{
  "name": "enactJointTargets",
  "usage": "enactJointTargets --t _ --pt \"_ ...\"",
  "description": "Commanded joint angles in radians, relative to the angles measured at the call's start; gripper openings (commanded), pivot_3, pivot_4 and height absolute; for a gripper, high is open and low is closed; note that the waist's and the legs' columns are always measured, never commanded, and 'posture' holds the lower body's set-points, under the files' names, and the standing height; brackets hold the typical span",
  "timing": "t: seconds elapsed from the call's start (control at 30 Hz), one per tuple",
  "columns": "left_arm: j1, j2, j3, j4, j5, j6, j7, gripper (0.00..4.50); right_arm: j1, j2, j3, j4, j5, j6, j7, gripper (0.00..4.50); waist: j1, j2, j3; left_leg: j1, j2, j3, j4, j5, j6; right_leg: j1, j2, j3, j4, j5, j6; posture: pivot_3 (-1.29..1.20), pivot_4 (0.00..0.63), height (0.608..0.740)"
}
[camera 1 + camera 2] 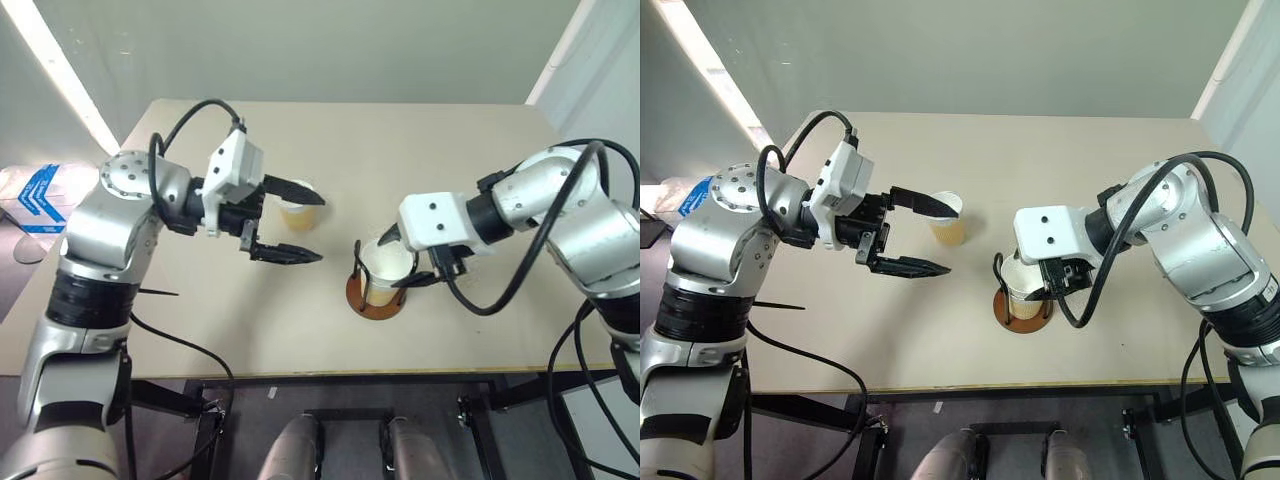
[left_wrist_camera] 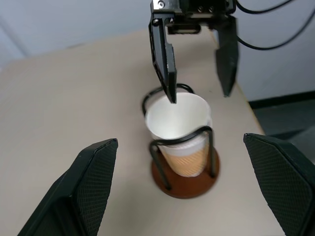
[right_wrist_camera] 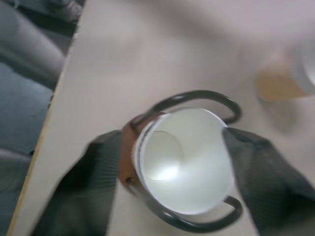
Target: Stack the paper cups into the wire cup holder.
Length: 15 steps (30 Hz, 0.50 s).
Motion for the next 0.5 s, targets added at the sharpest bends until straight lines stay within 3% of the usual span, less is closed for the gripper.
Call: enactJointTargets --t 0.03,0.2,0.33,0.5 --pt "-0.068 -0.027 0.018 0.033 0.126 -0.094 0.154 4.5 -0.005 -0.011 -0.192 -0.004 0.093 0.13 -0.07 3.83 0.002 0.0 0.0 -0.001 0.0 0.0 0.0 0.001 0.0 0.0 0.0 0.0 0.0 0.0 0.0 0.0 0.15 0.74" --pt "-0.098 -0.011 -0.05 0.089 0.3 -0.192 0.231 4.5 0.028 0.004 -0.386 -0.029 0.218 0.3 -0.164 3.83 0.002 -0.001 0.0 0.0 0.0 0.0 -0.001 0.002 -0.001 0.0 0.0 0.0 -0.002 0.0 0.0 0.0 0.15 0.74" --pt "-0.105 0.021 -0.138 0.158 0.512 -0.418 0.29 4.5 0.102 -0.015 -0.515 -0.106 0.314 0.411 -0.228 3.83 0.002 -0.001 0.0 0.0 -0.001 0.001 -0.004 0.005 -0.008 -0.001 0.0 0.001 -0.003 -0.001 0.001 0.0 0.15 0.74" --pt "-0.126 0.031 -0.228 0.206 0.679 -0.434 0.302 4.5 0.158 -0.017 -0.602 -0.17 0.404 0.513 -0.314 3.83 0.003 -0.001 0.0 -0.001 -0.001 0.001 -0.008 0.006 -0.009 -0.003 0.0 0.001 -0.003 -0.001 0.002 0.0 0.15 0.74"
